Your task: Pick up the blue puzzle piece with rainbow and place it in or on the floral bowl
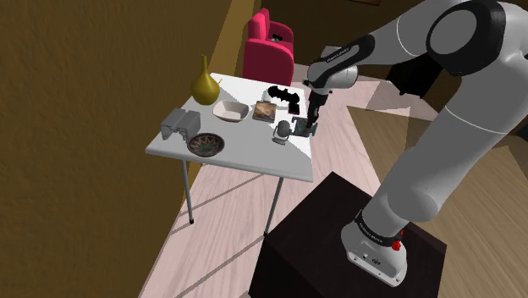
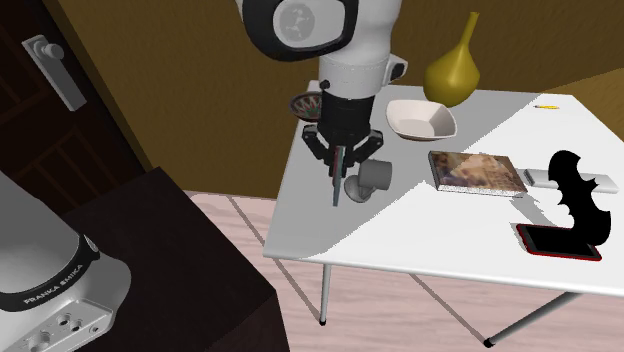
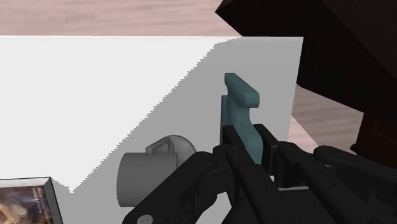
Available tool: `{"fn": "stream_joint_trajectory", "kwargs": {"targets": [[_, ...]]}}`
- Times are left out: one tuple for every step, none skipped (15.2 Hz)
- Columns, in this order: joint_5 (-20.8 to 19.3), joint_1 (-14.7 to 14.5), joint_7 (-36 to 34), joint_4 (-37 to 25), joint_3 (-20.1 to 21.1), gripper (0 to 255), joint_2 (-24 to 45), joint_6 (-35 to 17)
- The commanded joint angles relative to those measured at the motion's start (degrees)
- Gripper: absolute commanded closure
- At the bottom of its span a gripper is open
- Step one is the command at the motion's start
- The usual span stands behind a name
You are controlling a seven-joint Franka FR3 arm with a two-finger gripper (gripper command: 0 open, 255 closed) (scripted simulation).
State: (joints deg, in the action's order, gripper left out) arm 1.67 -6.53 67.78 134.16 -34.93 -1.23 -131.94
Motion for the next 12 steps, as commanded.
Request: {"fn": "stream_joint_trajectory", "kwargs": {"targets": [[0.1,-0.7,-1.4,-0.8,0.8,255,0.1,0.6],[0.5,-1.4,-2.6,-1.4,1.5,255,0.6,0.8],[1.0,-2.1,-3.7,-2.1,2.2,255,1.2,1.0],[1.4,-2.8,-4.8,-2.9,2.9,255,1.8,1.3],[1.9,-3.5,-5.8,-3.8,3.5,255,2.5,1.5],[2.4,-4.2,-6.8,-4.7,4.2,255,3.2,1.8],[2.9,-4.8,-7.9,-5.7,4.9,255,4.0,2.1],[3.3,-5.4,-8.8,-6.7,5.5,255,4.8,2.4],[3.8,-6.0,-9.8,-7.9,6.1,255,5.6,2.7],[4.3,-6.6,-10.8,-9.0,6.7,255,6.5,3.1],[4.8,-7.2,-11.7,-10.3,7.3,255,7.4,3.5],[5.2,-7.7,-12.6,-11.6,7.9,255,8.4,3.9]]}}
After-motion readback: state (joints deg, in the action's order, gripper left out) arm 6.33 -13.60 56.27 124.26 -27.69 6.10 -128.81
